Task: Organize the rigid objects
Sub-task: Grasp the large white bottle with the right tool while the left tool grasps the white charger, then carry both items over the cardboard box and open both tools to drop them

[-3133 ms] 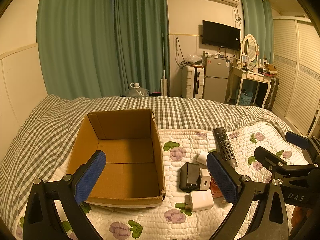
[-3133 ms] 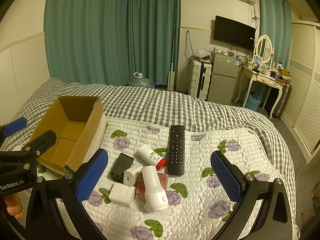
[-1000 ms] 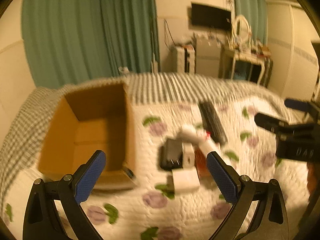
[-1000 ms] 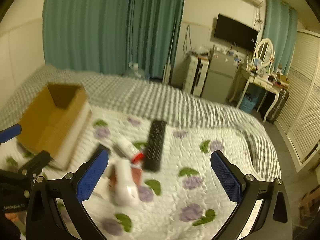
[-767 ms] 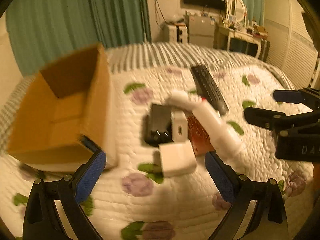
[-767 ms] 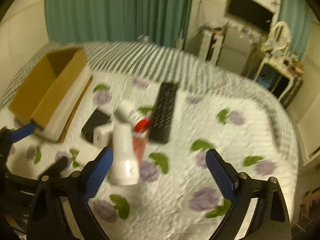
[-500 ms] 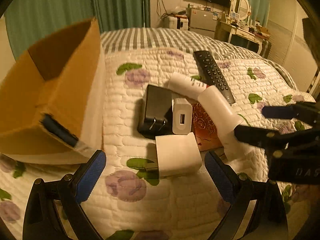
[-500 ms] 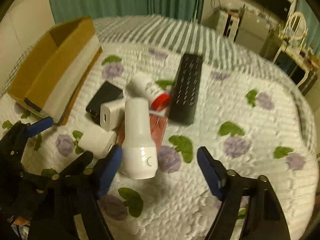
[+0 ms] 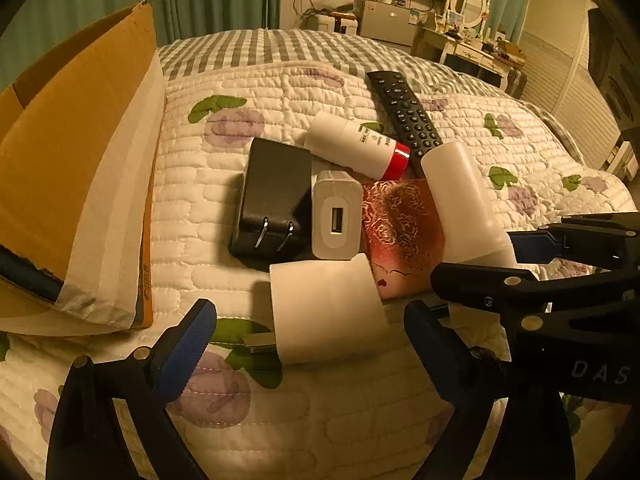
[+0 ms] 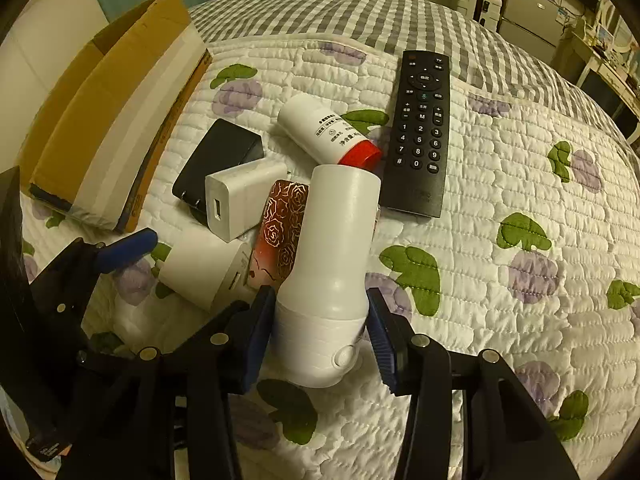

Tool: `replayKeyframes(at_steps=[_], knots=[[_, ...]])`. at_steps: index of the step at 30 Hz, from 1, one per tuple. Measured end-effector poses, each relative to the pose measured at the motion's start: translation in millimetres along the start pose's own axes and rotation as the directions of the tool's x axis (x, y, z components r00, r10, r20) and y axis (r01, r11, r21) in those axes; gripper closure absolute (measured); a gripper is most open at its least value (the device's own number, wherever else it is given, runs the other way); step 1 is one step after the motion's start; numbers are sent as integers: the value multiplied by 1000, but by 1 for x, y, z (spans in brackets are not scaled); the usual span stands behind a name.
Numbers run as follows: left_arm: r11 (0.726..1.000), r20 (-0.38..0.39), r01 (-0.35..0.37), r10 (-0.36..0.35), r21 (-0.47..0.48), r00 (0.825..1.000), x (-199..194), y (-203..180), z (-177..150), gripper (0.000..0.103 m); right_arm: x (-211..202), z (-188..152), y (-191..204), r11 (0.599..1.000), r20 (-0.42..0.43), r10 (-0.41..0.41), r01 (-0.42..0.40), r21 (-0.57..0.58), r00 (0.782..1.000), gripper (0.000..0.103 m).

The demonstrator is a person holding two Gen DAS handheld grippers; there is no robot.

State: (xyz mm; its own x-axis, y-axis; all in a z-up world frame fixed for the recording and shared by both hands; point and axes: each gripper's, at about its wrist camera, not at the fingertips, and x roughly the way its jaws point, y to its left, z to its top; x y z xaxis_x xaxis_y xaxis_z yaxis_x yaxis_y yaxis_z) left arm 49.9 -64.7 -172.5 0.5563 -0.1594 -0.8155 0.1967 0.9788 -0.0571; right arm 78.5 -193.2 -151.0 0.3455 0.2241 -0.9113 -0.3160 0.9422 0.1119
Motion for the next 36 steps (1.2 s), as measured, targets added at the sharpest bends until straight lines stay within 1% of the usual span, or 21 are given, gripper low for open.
replayKeyframes(at_steps=[1, 2, 4, 7, 13, 16, 21, 25, 31, 33, 36], knots=[[1000, 1, 5, -5, 6, 1000, 0, -1, 0, 13, 0, 0, 0, 1000, 0, 0, 0, 4, 1000, 57], [1000, -1, 10, -10, 12, 1000, 0, -1, 0, 22, -1, -1, -1, 1000, 2, -4, 4, 8, 1000, 57], [1000, -15, 7, -6, 17, 1000, 2, -2, -1, 36, -6, -3, -1, 1000, 11, -15, 15, 11, 1000, 57], [1000, -22, 18, -18, -1, 1000, 2, 2, -1, 36, -14, -7, -1, 1000, 21, -21, 20, 20, 1000, 57], [1000, 2, 14, -14, 21, 1000, -9, -3, 0, 36, -26, -12, -7, 999, 33, -40, 40, 26, 999, 57], [999, 27, 21, -22, 24, 999, -23, -2, 1, 36, -31, -10, -7, 998, 60, -54, 53, 29, 997, 58], [999, 62, 28, -30, 38, 998, -50, -5, 4, 37, -54, -14, -2, 997, 115, -77, 74, 34, 990, 58], [998, 109, 42, -48, 56, 993, -78, -6, 10, 37, -74, -16, 4, 995, 153, -93, 88, 42, 984, 58], [997, 202, 34, -49, 76, 978, -131, 1, 31, 37, -110, -15, 15, 992, 196, -127, 123, 33, 972, 58], [997, 241, 26, -43, 76, 970, -151, 9, 42, 37, -128, -10, 21, 991, 224, -136, 134, 25, 965, 58], [998, 305, 3, -21, 60, 952, -181, 29, 62, 37, -154, 5, 36, 989, 272, -143, 147, 5, 952, 58]])
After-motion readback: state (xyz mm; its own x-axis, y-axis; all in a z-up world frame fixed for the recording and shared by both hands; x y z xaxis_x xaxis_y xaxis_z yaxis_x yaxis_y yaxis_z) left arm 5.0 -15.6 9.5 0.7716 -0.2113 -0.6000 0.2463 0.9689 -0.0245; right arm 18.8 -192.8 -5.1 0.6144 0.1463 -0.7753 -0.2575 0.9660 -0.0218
